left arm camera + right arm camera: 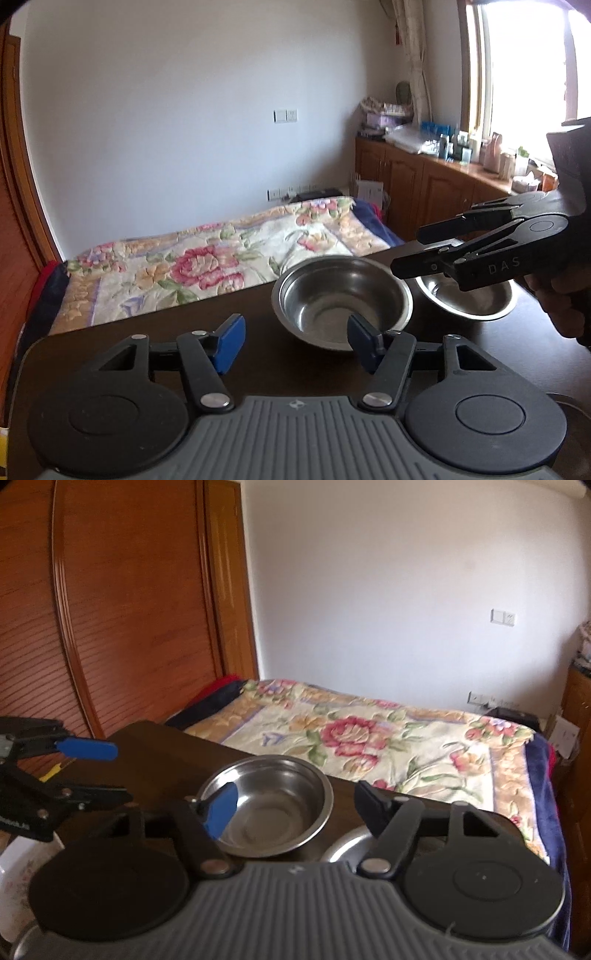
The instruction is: Organize plates and bowls
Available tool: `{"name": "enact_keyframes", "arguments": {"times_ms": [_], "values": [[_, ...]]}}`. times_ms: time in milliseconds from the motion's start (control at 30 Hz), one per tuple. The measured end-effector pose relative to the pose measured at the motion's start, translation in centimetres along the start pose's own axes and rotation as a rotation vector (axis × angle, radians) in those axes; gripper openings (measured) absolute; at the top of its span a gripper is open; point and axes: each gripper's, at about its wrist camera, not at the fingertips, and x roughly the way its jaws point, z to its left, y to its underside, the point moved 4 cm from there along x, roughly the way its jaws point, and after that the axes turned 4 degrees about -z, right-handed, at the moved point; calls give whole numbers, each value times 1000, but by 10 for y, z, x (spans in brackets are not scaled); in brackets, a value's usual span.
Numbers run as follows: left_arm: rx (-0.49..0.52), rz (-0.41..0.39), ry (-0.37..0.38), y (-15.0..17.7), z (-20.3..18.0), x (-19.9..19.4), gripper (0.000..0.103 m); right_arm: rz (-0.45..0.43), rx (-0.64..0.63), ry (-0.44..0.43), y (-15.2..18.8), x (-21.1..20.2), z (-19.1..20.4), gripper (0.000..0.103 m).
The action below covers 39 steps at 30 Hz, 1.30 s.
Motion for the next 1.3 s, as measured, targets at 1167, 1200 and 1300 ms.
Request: {"name": "enact_keyframes", "arguments": {"times_ms": [1167, 1200, 1300], "values": [[-109, 112, 68, 7, 1, 39, 69, 207, 15, 12, 7, 55, -6, 23], [-101, 103, 69, 7, -1, 35, 69, 205, 37, 8, 7, 55, -7, 22], [-101, 80, 77, 5, -6, 24, 69, 188, 81, -2, 5, 51, -10, 21]]}}
